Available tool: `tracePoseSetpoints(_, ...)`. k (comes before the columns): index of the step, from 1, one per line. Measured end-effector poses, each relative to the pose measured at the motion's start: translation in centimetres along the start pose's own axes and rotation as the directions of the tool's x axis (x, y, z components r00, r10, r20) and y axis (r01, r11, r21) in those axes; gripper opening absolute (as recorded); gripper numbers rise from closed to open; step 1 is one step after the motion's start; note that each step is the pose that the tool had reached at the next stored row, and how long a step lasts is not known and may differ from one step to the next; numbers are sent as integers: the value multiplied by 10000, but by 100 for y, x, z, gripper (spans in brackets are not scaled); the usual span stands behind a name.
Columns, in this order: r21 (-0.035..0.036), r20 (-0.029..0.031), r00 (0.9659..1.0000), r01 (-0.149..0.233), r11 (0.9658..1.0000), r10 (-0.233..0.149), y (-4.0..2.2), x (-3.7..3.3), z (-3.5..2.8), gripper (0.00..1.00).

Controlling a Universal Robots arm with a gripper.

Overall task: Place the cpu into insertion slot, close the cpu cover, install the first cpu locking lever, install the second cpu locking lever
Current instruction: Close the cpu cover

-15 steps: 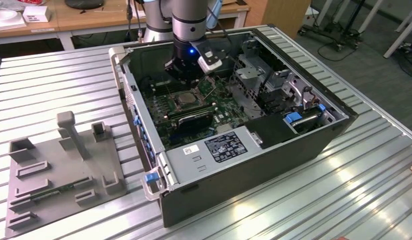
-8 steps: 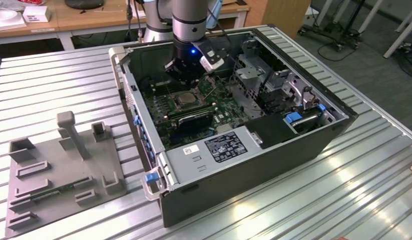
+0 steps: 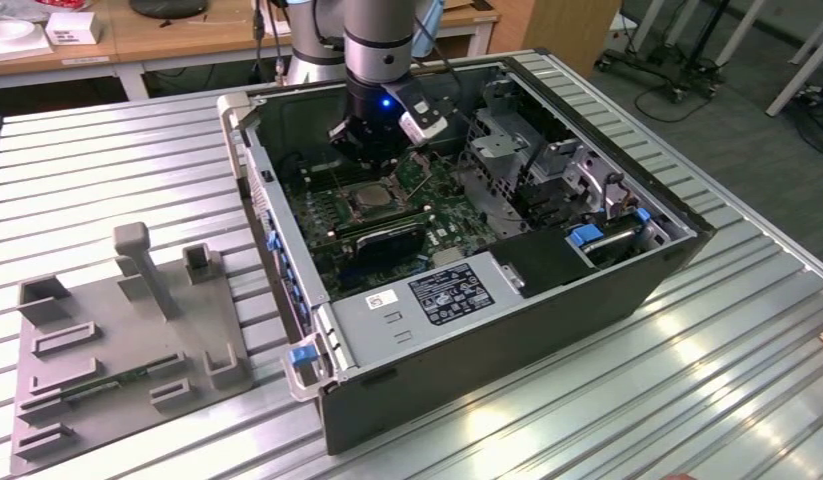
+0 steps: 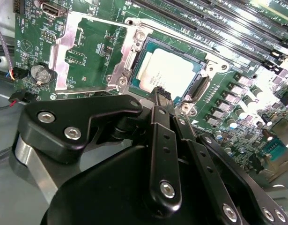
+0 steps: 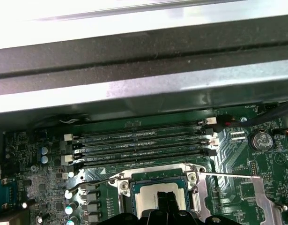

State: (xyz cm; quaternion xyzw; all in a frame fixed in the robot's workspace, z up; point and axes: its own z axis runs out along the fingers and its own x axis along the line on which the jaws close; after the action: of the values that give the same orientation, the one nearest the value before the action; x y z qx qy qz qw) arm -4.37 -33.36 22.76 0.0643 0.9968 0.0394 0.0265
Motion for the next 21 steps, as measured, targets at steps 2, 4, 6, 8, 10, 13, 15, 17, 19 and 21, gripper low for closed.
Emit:
tracePoseSetpoints(2, 5, -1, 10000, 0, 10000, 0, 1, -1, -13, 10)
tracePoseSetpoints(4, 5, -1, 10000, 0, 10000, 0, 2, -1, -27, 10)
tracePoseSetpoints(6, 4, -1, 10000, -1, 10000, 1, 4, -2, -46, 10)
tracePoseSetpoints(8, 5, -2, 10000, -1, 10000, 1, 6, -3, -72, 10)
tracePoseSetpoints(10, 5, -2, 10000, -1, 10000, 1, 8, -4, -92, 10)
tracePoseSetpoints(13, 2, 0, 10000, -1, 10000, 1, 9, -5, -102, 10)
tracePoseSetpoints(15, 3, 0, 10000, -1, 10000, 1, 9, -5, -103, 10)
tracePoseSetpoints(17, 5, -1, 10000, -1, 10000, 1, 9, -5, -103, 10)
tracePoseSetpoints(19, 7, -1, 10000, 1, 10000, -1, 9, -8, -103, 10)
tracePoseSetpoints(21, 8, -2, 10000, 0, 10000, 0, 11, -25, -103, 10)
